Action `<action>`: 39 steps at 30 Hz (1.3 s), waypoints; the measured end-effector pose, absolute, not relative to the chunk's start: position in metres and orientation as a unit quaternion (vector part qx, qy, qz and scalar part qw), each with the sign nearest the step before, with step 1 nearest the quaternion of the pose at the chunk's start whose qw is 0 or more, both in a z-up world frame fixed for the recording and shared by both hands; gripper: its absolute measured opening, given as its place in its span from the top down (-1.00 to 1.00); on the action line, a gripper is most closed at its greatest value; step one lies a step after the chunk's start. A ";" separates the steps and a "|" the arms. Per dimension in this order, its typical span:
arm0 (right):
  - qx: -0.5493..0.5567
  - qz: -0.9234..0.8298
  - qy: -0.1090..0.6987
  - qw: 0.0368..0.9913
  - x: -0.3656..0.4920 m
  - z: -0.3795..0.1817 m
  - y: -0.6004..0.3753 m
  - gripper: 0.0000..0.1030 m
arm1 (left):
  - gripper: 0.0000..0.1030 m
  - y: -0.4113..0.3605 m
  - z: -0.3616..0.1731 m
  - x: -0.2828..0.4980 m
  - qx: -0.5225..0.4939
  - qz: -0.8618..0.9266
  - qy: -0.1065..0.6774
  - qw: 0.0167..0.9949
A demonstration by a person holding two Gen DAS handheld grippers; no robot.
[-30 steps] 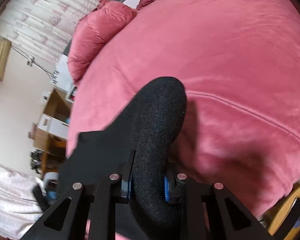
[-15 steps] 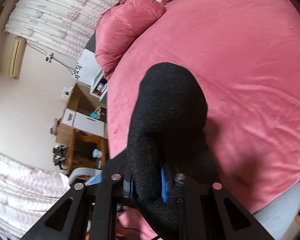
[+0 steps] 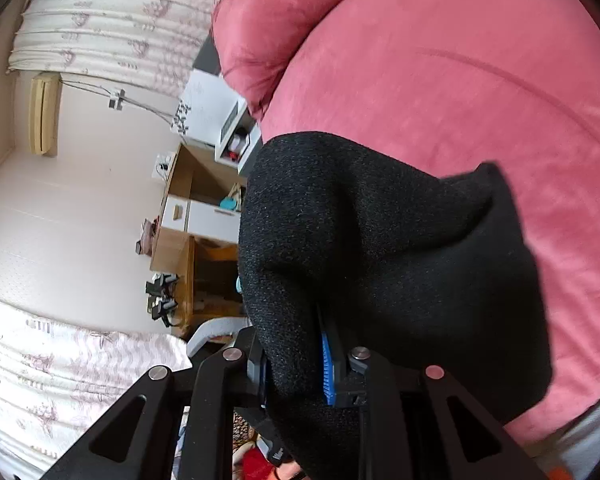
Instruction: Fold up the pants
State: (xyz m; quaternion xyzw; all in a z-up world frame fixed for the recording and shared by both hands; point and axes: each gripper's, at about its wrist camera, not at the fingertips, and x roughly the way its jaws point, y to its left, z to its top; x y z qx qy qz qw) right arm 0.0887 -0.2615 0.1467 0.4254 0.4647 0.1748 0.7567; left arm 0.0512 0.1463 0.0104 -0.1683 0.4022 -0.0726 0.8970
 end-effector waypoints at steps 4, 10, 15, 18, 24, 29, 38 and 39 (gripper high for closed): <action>0.415 0.191 0.483 0.747 0.106 0.134 -0.210 0.61 | -0.63 0.168 0.021 0.040 -0.198 -0.054 0.356 0.912; 0.378 0.205 0.513 0.743 0.125 0.102 -0.137 0.61 | -0.65 0.200 0.012 0.035 -0.225 -0.008 0.351 0.909; 0.367 0.201 0.531 0.736 0.135 0.068 -0.103 0.61 | -0.65 0.225 -0.006 0.034 -0.284 0.024 0.359 0.889; 0.355 0.199 0.545 0.733 0.137 0.055 -0.088 0.61 | -0.64 0.232 -0.014 0.037 -0.299 0.033 0.366 0.881; 0.324 0.196 0.555 0.740 0.139 0.028 -0.065 0.42 | -0.64 0.238 -0.023 0.036 -0.312 0.040 0.366 0.876; 0.373 0.258 0.573 0.683 0.140 0.008 -0.055 0.10 | -0.64 0.242 -0.022 0.031 -0.321 0.042 0.354 0.878; 0.243 0.283 0.496 0.784 0.094 0.062 -0.131 0.11 | -0.59 0.236 0.006 0.027 -0.311 -0.058 0.319 0.893; 0.212 0.267 0.491 0.802 0.087 0.064 -0.139 0.11 | -0.59 0.234 0.009 0.029 -0.304 -0.072 0.327 0.892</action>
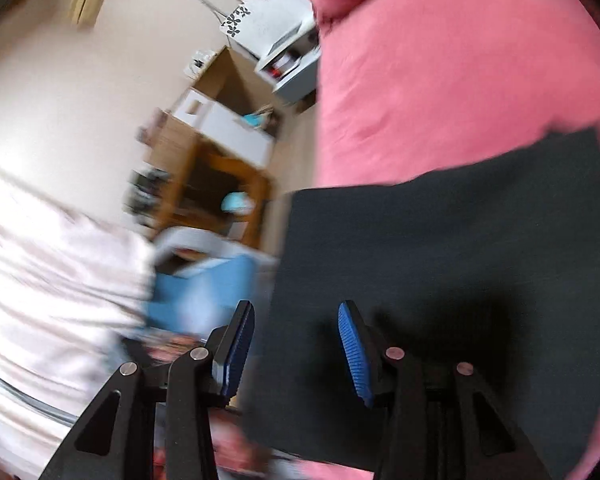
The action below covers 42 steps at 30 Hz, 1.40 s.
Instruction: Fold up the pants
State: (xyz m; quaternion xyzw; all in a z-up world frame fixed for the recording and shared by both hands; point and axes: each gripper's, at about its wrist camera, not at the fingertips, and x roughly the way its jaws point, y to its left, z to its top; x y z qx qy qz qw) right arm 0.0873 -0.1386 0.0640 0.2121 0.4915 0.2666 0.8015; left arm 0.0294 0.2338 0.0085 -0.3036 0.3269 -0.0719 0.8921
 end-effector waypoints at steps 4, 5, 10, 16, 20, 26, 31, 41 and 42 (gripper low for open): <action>0.134 0.215 0.479 0.840 0.053 0.059 -0.181 0.11 | -0.59 0.215 0.012 0.051 -0.266 -0.108 0.394 0.873; 0.121 0.198 0.478 0.847 0.047 0.059 -0.189 0.11 | -0.59 0.211 0.012 0.054 -0.259 -0.113 0.404 0.870; 0.157 0.052 0.473 0.865 0.020 0.044 -0.277 0.11 | -0.59 0.197 0.014 0.064 -0.233 -0.129 0.432 0.862; 0.273 0.068 0.493 0.823 0.011 0.012 -0.333 -0.10 | -0.42 0.189 0.033 0.069 -0.178 -0.140 0.432 0.873; 0.282 0.122 0.485 0.818 0.029 -0.003 -0.306 -0.14 | -0.12 0.168 0.027 0.080 -0.117 -0.140 0.465 0.866; 0.318 0.174 0.481 0.798 0.062 -0.032 -0.299 -0.19 | 0.30 0.148 0.006 0.086 -0.083 -0.142 0.493 0.855; 0.302 0.165 0.477 0.809 0.072 -0.015 -0.288 0.65 | 0.55 0.159 0.032 0.079 -0.125 -0.154 0.463 0.864; 0.138 0.165 0.481 0.850 0.071 -0.009 -0.241 0.26 | 0.35 0.188 -0.018 0.082 -0.120 -0.135 0.455 0.872; 0.125 0.153 0.491 0.849 0.074 -0.022 -0.241 0.11 | 0.33 0.188 -0.017 0.081 -0.124 -0.133 0.451 0.874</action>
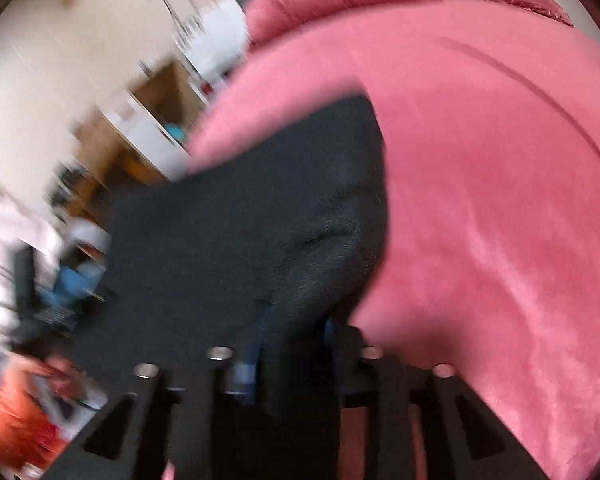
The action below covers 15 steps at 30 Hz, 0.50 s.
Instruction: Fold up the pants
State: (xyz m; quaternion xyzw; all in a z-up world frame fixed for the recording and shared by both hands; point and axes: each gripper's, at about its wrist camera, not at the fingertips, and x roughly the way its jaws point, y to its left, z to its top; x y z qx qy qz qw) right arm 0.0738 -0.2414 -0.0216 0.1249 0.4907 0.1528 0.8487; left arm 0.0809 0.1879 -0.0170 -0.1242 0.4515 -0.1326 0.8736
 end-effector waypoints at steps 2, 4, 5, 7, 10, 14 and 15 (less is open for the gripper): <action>0.175 0.156 0.478 0.847 0.068 -0.026 -0.254 0.06 | 0.25 0.188 -0.014 0.081 -0.127 -0.126 0.454 0.873; 0.240 0.153 0.490 0.824 0.067 -0.025 -0.270 0.05 | 0.12 0.187 -0.009 0.083 -0.111 -0.127 0.451 0.876; 0.256 0.152 0.491 0.819 0.065 -0.023 -0.275 0.02 | -0.06 0.187 -0.006 0.084 -0.101 -0.124 0.446 0.880; 0.281 0.150 0.481 0.817 0.059 -0.018 -0.286 0.01 | -0.76 0.187 -0.006 0.089 -0.078 -0.084 0.446 0.888; 0.279 0.155 0.478 0.818 0.056 -0.018 -0.293 -0.02 | -0.99 0.201 -0.013 0.102 -0.104 -0.055 0.447 0.887; 0.269 0.160 0.484 0.817 0.071 -0.021 -0.287 -0.06 | -0.99 0.205 -0.031 0.118 -0.144 -0.103 0.495 0.851; 0.268 0.164 0.486 0.816 0.074 -0.023 -0.285 -0.06 | -0.99 0.205 -0.032 0.120 -0.143 -0.110 0.494 0.850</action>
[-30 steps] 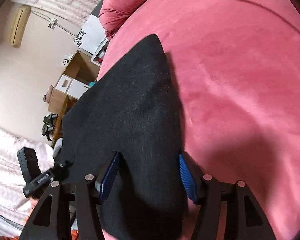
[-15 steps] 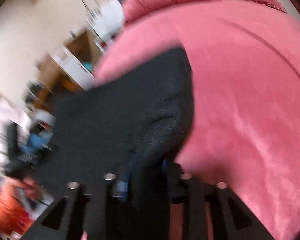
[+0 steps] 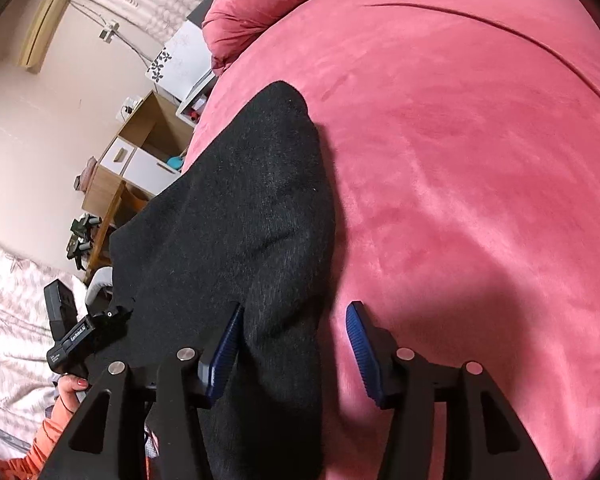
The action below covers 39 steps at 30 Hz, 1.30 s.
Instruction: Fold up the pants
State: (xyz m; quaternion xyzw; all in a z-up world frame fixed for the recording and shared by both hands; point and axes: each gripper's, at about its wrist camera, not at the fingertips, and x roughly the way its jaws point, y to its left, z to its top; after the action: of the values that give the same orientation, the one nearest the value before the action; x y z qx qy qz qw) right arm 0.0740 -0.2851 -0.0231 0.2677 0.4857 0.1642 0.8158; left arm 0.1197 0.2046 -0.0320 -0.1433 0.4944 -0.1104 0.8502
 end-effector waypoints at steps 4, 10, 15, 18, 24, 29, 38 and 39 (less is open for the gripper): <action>0.299 0.193 0.500 0.790 0.094 -0.033 -0.277 -0.08 | -0.99 0.199 -0.039 0.130 -0.145 -0.139 0.512 0.835; 0.306 0.245 0.511 0.765 0.122 -0.037 -0.257 -0.30 | -0.81 0.177 -0.039 0.142 -0.103 -0.181 0.519 0.829; 0.245 0.245 0.518 0.782 0.129 -0.029 -0.230 -0.25 | -0.47 0.158 -0.030 0.134 -0.038 -0.183 0.490 0.851; 0.226 0.224 0.507 0.801 0.123 -0.019 -0.218 0.10 | -0.22 0.148 -0.019 0.120 -0.010 -0.158 0.463 0.872; 0.184 0.229 0.448 0.844 0.099 0.028 -0.202 0.39 | 0.12 0.119 0.005 0.094 0.071 -0.135 0.426 0.891; 0.205 0.249 0.422 0.847 0.091 0.052 -0.213 0.49 | 0.26 0.113 0.024 0.091 0.047 -0.145 0.418 0.895; 0.161 0.220 0.329 0.904 0.091 0.119 -0.273 0.51 | 0.34 0.039 0.051 0.135 0.023 -0.206 0.389 0.898; 0.155 0.213 0.321 0.909 0.094 0.125 -0.281 0.51 | 0.34 0.026 0.055 0.147 0.018 -0.214 0.385 0.897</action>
State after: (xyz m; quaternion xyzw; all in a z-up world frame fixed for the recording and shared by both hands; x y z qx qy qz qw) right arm 0.0939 -0.2808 0.1248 0.1554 0.3214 0.2134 0.9094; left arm 0.1471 0.0258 0.0547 0.0182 0.3853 -0.2140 0.8974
